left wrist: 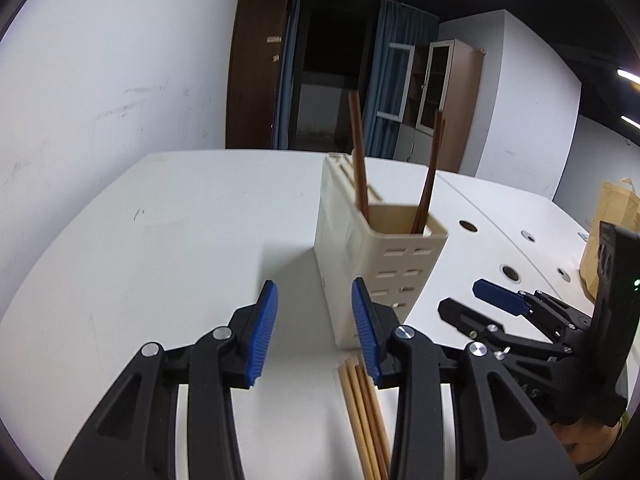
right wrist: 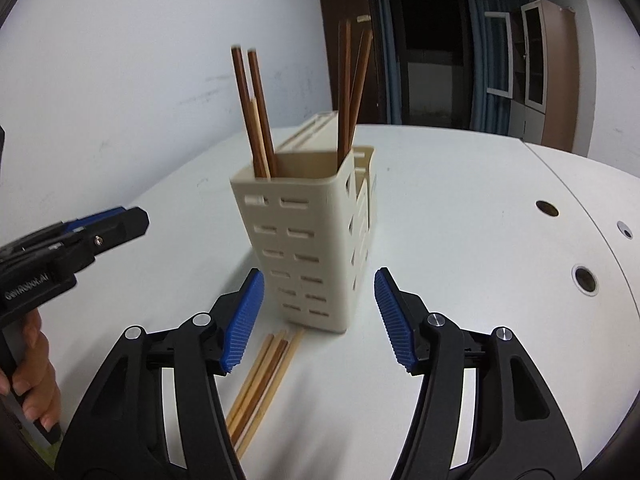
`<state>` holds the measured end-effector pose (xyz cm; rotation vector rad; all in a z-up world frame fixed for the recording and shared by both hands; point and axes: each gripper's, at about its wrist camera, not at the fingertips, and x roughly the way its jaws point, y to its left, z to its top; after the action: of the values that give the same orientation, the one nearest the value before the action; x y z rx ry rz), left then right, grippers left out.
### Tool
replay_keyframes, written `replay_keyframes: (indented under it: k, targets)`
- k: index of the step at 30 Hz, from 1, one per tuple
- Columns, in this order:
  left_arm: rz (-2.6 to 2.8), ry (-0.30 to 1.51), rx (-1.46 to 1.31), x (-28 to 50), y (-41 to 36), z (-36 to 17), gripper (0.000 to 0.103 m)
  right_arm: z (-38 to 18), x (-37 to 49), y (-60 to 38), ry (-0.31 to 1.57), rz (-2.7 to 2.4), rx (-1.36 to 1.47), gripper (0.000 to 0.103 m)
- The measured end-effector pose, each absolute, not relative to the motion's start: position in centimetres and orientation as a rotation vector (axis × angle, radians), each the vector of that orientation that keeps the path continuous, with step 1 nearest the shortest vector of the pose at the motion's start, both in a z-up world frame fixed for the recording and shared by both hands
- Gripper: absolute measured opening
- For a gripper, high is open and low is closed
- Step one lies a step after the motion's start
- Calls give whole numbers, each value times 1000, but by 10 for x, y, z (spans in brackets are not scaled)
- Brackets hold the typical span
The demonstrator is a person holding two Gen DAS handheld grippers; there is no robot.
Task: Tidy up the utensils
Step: 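Move both open tools back down to the remaining chopsticks on the table, then close each tool on a light wooden chopstick from the pile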
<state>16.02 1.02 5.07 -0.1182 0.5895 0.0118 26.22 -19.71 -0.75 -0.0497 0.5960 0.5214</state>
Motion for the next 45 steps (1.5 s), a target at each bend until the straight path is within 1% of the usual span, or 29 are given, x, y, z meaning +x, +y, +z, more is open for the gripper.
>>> replay_keyframes:
  k: [10,17,20,29,44,45]
  targets:
    - [-1,659,-121,158,15,24,38,-39,265,-181,703,510,-113,57]
    - [-1,707,-124,160,17,8,38,-65,277,-170,832,512,-133,57]
    - [-5,722,-142,163,20,4,44,-75,281,-165,877,515,-139,57]
    - [10,754,-154,169,24,-6,45,-94,280,-148,905,487,-197,57]
    - [5,798,-148,177,20,-16,45,-102,266,-134,921,475,-236,57]
    - [5,808,-147,178,20,-19,45,-102,265,-134,922,476,-235,56]
